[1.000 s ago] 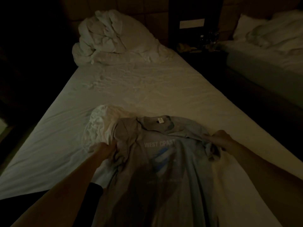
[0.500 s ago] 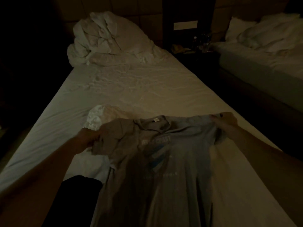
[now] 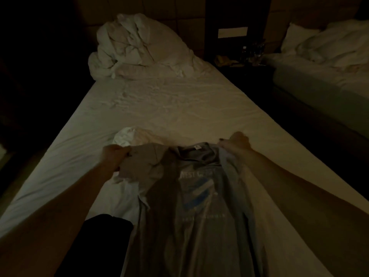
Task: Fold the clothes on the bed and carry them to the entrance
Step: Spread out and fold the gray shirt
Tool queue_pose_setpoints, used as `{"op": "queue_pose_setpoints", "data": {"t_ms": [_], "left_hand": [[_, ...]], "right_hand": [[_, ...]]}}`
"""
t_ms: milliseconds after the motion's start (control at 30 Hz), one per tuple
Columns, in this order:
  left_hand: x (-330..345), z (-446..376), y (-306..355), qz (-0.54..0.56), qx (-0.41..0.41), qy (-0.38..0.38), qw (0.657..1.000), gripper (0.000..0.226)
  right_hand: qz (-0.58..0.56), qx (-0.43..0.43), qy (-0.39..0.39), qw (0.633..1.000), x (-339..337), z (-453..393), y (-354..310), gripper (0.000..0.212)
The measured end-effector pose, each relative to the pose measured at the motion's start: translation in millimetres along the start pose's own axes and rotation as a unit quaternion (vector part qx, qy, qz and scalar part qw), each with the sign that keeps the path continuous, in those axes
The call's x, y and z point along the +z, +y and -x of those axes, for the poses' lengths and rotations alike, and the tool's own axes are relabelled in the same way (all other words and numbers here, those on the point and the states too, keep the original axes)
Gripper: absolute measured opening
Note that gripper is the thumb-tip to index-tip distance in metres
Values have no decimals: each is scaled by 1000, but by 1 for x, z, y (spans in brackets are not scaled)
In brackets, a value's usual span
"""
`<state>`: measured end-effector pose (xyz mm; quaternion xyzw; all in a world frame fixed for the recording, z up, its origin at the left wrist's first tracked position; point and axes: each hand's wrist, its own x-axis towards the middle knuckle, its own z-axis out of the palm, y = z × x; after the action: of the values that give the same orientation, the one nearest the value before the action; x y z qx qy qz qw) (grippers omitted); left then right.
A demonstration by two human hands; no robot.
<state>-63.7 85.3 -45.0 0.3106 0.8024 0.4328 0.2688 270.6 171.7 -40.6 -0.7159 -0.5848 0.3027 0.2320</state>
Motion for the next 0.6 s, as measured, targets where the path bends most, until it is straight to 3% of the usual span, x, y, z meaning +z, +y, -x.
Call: {"op": "queue_pose_setpoints", "data": {"t_ms": [33,100,133,200,300,367,433,533,600], "left_hand": [[3,-2,7,33,-19,-8,999,20],[11,0,24,105,-59,-64,991,19],[15,2,31,135,-68,-103,983,17],[25,5,41,166,-89,-189,964,16],[45,25,55,220,-94,-307,921,36],[62,38,61,266,-122,-319,902,35],[72,50,59,294,-141,-329,886,48],[74,64,45,265,-124,-306,906,23],[66,80,31,87,-80,-254,960,21]], "right_hand": [[-72,17,-80,994,11,6,-4,28],[-223,70,-244,941,28,20,-9,21],[-266,81,-282,918,34,23,-7,20],[-284,79,-259,920,42,19,4,21],[-294,76,-173,937,40,18,28,18],[-232,40,-150,960,36,22,48,17],[-167,1,-133,977,33,36,67,20],[-80,-41,-92,992,29,62,87,18],[-31,-47,-98,994,28,82,99,23]]}}
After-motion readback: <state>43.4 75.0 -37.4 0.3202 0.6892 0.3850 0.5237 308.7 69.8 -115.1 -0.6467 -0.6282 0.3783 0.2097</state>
